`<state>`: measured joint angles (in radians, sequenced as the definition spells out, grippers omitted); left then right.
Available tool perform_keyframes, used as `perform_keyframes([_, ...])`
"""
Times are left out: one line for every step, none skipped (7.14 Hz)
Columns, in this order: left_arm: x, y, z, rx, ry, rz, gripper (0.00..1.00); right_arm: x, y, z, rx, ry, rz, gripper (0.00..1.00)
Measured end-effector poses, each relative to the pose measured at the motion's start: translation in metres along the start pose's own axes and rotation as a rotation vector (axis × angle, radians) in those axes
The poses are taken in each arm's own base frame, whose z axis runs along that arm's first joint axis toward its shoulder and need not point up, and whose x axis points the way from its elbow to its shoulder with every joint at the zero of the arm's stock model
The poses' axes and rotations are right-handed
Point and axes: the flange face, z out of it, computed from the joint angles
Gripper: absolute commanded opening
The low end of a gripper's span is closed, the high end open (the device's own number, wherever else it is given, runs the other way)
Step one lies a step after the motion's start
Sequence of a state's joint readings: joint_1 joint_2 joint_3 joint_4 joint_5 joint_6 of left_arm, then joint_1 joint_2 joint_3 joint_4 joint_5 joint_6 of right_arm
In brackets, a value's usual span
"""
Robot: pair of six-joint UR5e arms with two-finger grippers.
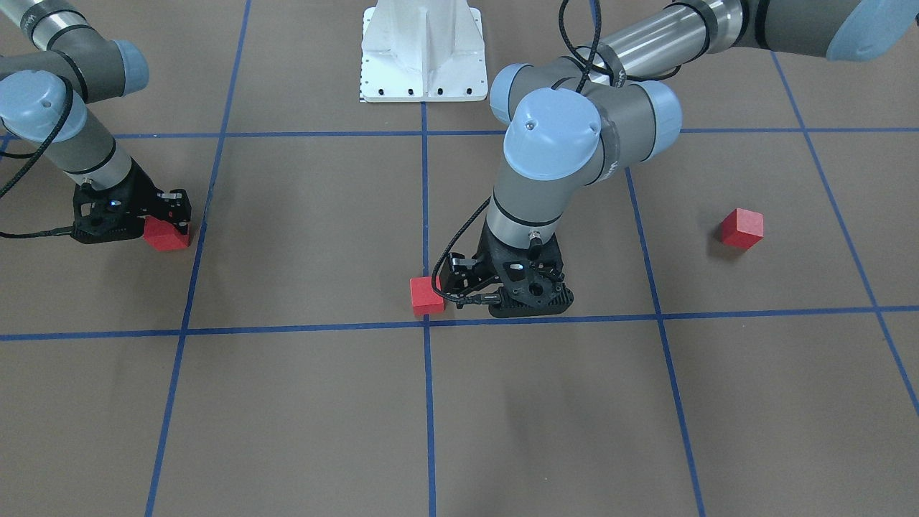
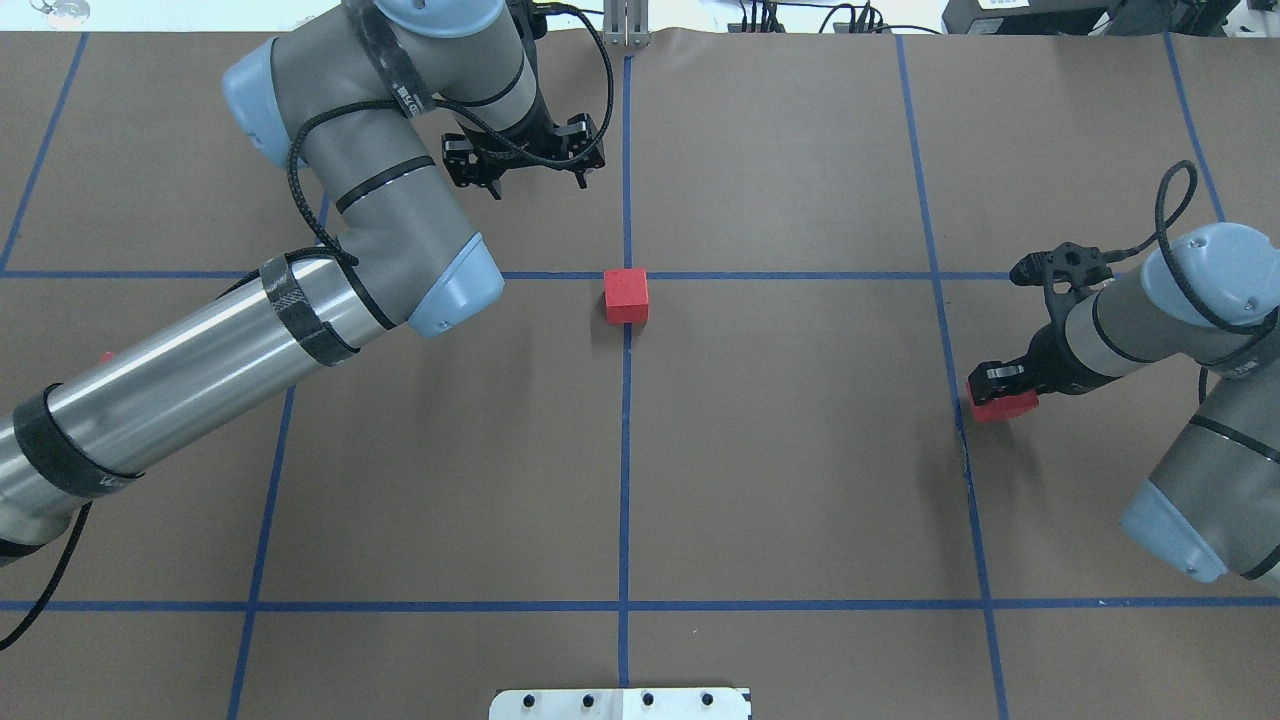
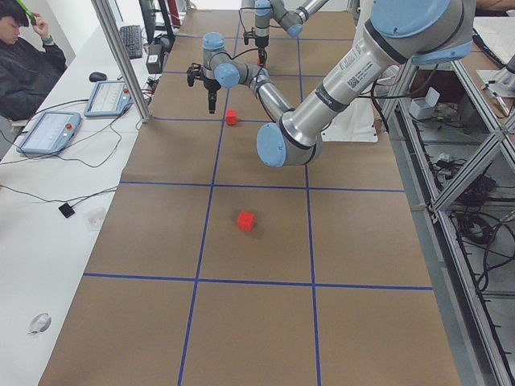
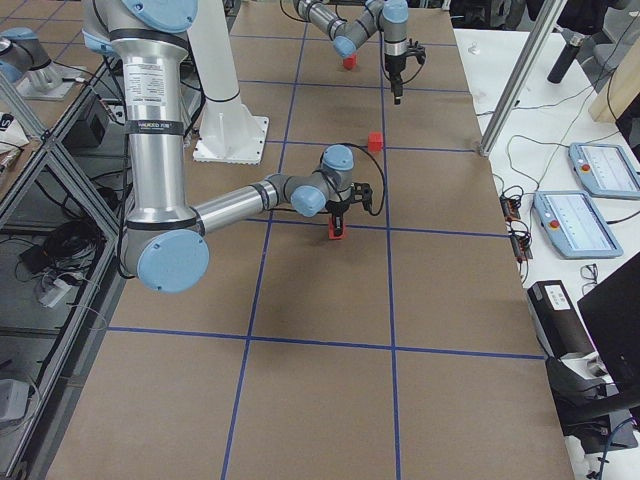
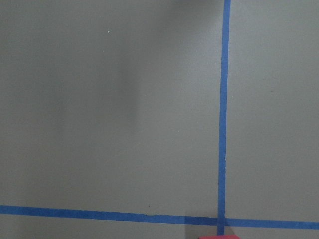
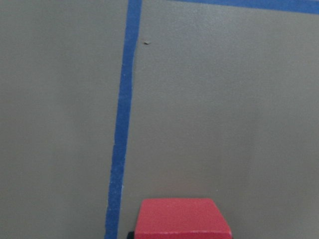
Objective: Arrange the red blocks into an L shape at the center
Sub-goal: 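Carry the cube to the center cube while the left arm moves toward the last cube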
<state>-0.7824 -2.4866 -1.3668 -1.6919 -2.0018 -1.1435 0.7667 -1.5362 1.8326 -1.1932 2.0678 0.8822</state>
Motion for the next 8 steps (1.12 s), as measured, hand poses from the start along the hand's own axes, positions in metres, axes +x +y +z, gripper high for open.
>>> perform_keyframes([-0.001,0.000,0.000,0.000,0.001,0.002,1.00,-0.011,-0.002,-0.014,0.011,-0.028,-0.011,0.00])
perform_keyframes([-0.004,0.000,-0.001,0.001,0.002,0.013,1.00,-0.025,-0.009,-0.027,0.026,-0.059,-0.022,0.00])
perform_keyframes([-0.017,0.001,0.002,0.001,-0.004,0.038,1.00,-0.051,-0.020,-0.035,0.038,-0.090,-0.041,0.00])
perform_keyframes([-0.044,-0.001,0.004,0.006,-0.016,0.070,1.00,-0.094,-0.033,-0.043,0.031,-0.105,-0.054,0.00])
perform_keyframes([-0.083,-0.008,0.002,0.017,-0.034,0.105,1.00,-0.152,-0.045,-0.052,0.005,-0.092,-0.058,0.00])
perform_keyframes([-0.123,-0.016,0.001,0.027,-0.056,0.141,1.00,-0.216,-0.050,-0.063,-0.010,-0.061,-0.070,0.00])
perform_keyframes([-0.161,-0.021,0.004,0.039,-0.068,0.169,1.00,-0.264,-0.051,-0.069,-0.003,-0.038,-0.081,0.00])
perform_keyframes([-0.196,-0.025,0.009,0.055,-0.069,0.182,1.00,-0.306,-0.056,-0.066,-0.001,-0.026,-0.080,0.00])
